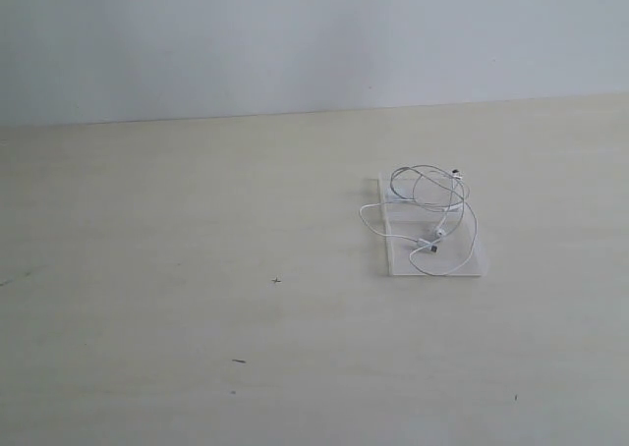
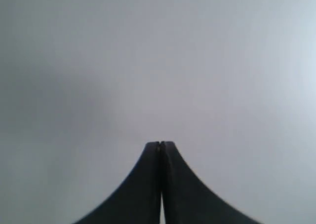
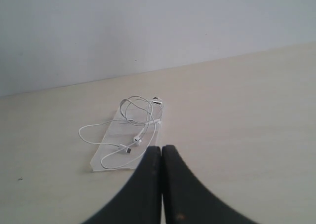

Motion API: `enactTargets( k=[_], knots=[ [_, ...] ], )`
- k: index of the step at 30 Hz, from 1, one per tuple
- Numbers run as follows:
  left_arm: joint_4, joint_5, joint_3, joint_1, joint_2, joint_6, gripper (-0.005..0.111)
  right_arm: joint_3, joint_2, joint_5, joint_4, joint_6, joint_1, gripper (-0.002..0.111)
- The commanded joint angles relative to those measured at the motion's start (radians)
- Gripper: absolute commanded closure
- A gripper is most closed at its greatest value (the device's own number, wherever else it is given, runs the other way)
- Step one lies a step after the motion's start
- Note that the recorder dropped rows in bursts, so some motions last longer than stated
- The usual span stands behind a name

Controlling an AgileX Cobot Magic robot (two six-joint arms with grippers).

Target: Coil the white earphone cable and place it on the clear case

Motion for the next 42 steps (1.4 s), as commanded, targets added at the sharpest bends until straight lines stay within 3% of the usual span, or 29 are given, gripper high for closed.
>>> enactTargets(
  k=[1, 4, 8, 10, 14, 18, 22, 25, 30, 42],
  knots=[
    [-0.214, 0.171, 0.037, 0.002, -0.085, -0.076, 0.107, 0.005, -0.006, -0.005, 0.0, 0.003, -0.005, 0.108],
    [-0.392, 0.302, 0.067, 0.002, -0.078, -0.076, 0.107, 0.005, -0.006, -0.007, 0.0, 0.003, -0.005, 0.108],
    [-0.414, 0.406, 0.131, 0.002, -0.085, -0.063, 0.107, 0.005, -0.006, -0.007, 0.0, 0.005, -0.005, 0.108],
    [-0.414, 0.489, 0.169, 0.002, -0.085, 0.077, 0.107, 0.005, -0.006, -0.007, 0.0, 0.005, -0.005, 0.108],
    [-0.615, 0.607, 0.253, 0.002, -0.085, 0.76, 0.107, 0.005, -0.006, -0.007, 0.0, 0.005, -0.005, 0.108],
    [-1.059, 0.69, 0.339, 0.002, -0.085, 1.541, 0.107, 0.005, -0.006, -0.007, 0.0, 0.005, -0.005, 0.108],
    [-1.437, 0.686, 0.415, 0.002, -0.085, 2.009, 0.107, 0.005, -0.006, -0.007, 0.0, 0.005, -0.005, 0.108],
    [-1.61, 0.601, 0.48, 0.002, -0.085, 2.067, 0.107, 0.005, -0.006, -0.007, 0.0, 0.005, -0.005, 0.108],
    [-1.757, 0.374, 0.561, 0.002, -0.085, 2.063, 0.107, 0.005, -0.006, -0.007, 0.0, 0.005, -0.005, 0.108],
    [-1.781, 0.552, 0.561, 0.012, -0.085, 2.056, 0.107, 0.005, -0.006, -0.007, 0.0, 0.005, -0.005, 0.108]
  ],
)
